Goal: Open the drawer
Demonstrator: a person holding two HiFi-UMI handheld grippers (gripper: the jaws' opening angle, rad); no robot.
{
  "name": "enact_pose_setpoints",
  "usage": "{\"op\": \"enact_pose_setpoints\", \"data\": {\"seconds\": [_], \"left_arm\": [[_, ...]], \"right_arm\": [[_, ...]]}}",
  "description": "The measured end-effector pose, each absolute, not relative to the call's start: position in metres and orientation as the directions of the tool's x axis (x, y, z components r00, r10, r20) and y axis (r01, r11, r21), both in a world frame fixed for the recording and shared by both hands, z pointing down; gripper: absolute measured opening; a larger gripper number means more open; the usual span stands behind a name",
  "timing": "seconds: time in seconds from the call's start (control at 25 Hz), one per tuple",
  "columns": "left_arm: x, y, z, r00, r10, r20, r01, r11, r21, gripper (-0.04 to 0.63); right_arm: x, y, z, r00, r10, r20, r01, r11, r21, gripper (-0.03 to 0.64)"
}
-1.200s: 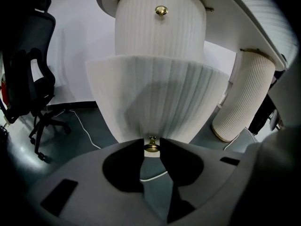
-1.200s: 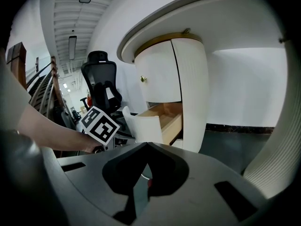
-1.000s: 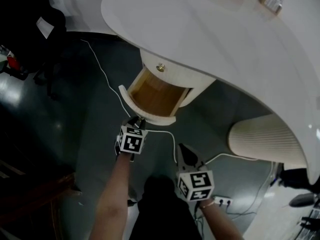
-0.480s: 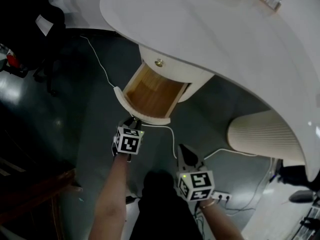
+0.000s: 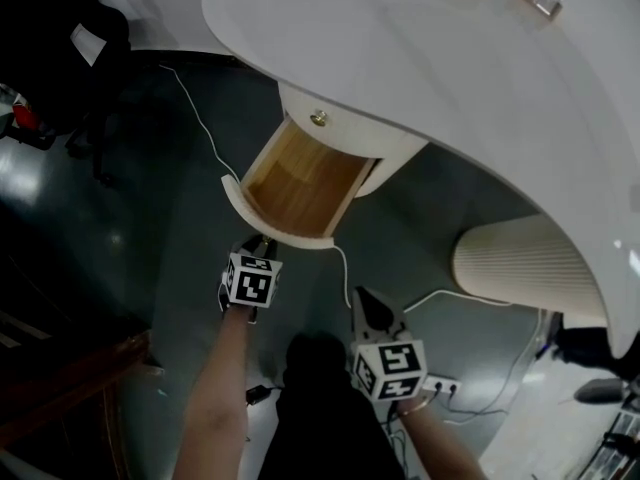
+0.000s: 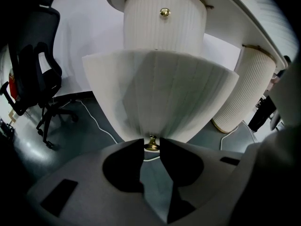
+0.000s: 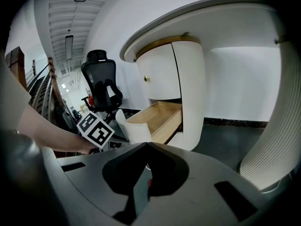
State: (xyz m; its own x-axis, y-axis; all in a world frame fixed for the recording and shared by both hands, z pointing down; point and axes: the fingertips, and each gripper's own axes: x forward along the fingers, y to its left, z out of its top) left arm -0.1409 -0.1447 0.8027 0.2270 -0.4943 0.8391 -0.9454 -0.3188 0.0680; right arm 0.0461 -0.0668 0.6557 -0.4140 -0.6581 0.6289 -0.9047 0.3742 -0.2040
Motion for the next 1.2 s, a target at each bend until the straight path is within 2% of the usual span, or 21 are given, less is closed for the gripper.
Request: {"op": "enact_pose_setpoints", "data": {"seconds": [0.2, 0.52, 0.76, 1.2], "left_arm": [[-0.145, -0.137, 0.803, 0.223, -0.466, 0.856, -0.945, -0.319, 0.072, 0.104], [-0.154, -0.112, 0.801, 0.191, -0.383, 0.904, -0.970, -0.212, 0.115, 0.104], [-0.155, -0.091, 0.790, 0.192, -0.342, 0.920, -0.969, -0.212, 0.123, 0.087], [-0.155, -0.070, 0.718, 0.181, -0.387, 0.904, -0.968, -0.233, 0.094, 0.061]], "right_arm": [[0.047, -0.060, 0.650, -0.412, -0.653, 0.635, -0.905, 0.374, -0.202, 0.003], [0.044, -0.042, 0.641, -0.420, -0.621, 0.661, -0.901, 0.374, -0.221, 0.003], [0.039, -0.026, 0.631, -0.425, -0.601, 0.677, -0.899, 0.366, -0.239, 0.003], [0.034, -0.031, 0.576, -0.435, -0.611, 0.662, -0.896, 0.371, -0.246, 0.003]]}}
